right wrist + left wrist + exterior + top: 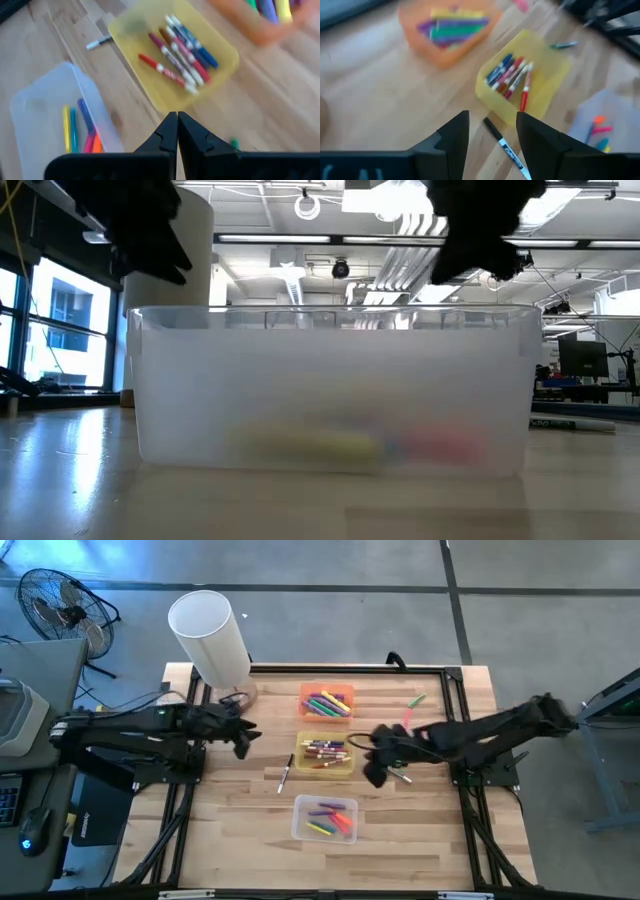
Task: Pick & Place Markers
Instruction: Put the black marker pen into the yellow bin
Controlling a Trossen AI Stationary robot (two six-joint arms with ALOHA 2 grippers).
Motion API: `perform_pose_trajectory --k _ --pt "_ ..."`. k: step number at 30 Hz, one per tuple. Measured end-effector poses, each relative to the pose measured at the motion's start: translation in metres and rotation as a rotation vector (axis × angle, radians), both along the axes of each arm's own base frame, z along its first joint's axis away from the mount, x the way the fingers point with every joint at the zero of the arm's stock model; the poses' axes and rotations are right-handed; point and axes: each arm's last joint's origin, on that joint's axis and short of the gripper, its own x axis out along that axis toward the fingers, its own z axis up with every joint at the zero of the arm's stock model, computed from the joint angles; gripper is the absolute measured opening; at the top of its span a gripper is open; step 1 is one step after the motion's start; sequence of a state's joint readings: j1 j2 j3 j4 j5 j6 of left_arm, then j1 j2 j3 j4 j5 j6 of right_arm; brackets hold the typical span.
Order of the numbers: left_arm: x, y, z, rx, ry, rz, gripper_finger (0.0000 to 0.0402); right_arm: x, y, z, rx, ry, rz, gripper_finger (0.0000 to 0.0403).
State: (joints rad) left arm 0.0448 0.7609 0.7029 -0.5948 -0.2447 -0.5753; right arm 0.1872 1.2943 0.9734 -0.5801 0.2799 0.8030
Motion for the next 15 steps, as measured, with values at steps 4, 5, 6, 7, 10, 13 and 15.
perform_pose_trajectory --k 4,5,6,7,10,13,15 --pt "0.029 0.0 -0.024 -0.122 0.154 0.062 0.0163 -0.036 0.002 -0.007 0.047 -0.027 -0.021 0.0001" --pt "0.037 0.0 -0.029 -0.152 0.19 0.07 0.0163 -0.043 0.001 -0.008 0.054 -0.037 -0.021 0.0001" --pt "0.045 0.0 -0.032 -0.193 0.211 0.073 0.0163 -0.049 0.001 -0.009 0.059 -0.046 -0.02 0.0001" --pt "0.05 -0.001 -0.036 -0.232 0.247 0.083 0.0163 -0.055 0.0 -0.01 0.061 -0.052 -0.017 0.0001" --pt "0.068 -0.007 -0.051 -0.312 0.359 0.099 0.0163 -0.071 -0.004 -0.013 0.067 -0.078 -0.016 0.0" --pt "0.088 -0.02 -0.068 -0.332 0.456 0.102 0.0163 -0.082 -0.007 -0.016 0.058 -0.089 -0.008 0.0" --pt "0.101 -0.031 -0.073 -0.33 0.47 0.085 0.0163 -0.087 -0.008 -0.018 0.048 -0.088 0.005 0.0"
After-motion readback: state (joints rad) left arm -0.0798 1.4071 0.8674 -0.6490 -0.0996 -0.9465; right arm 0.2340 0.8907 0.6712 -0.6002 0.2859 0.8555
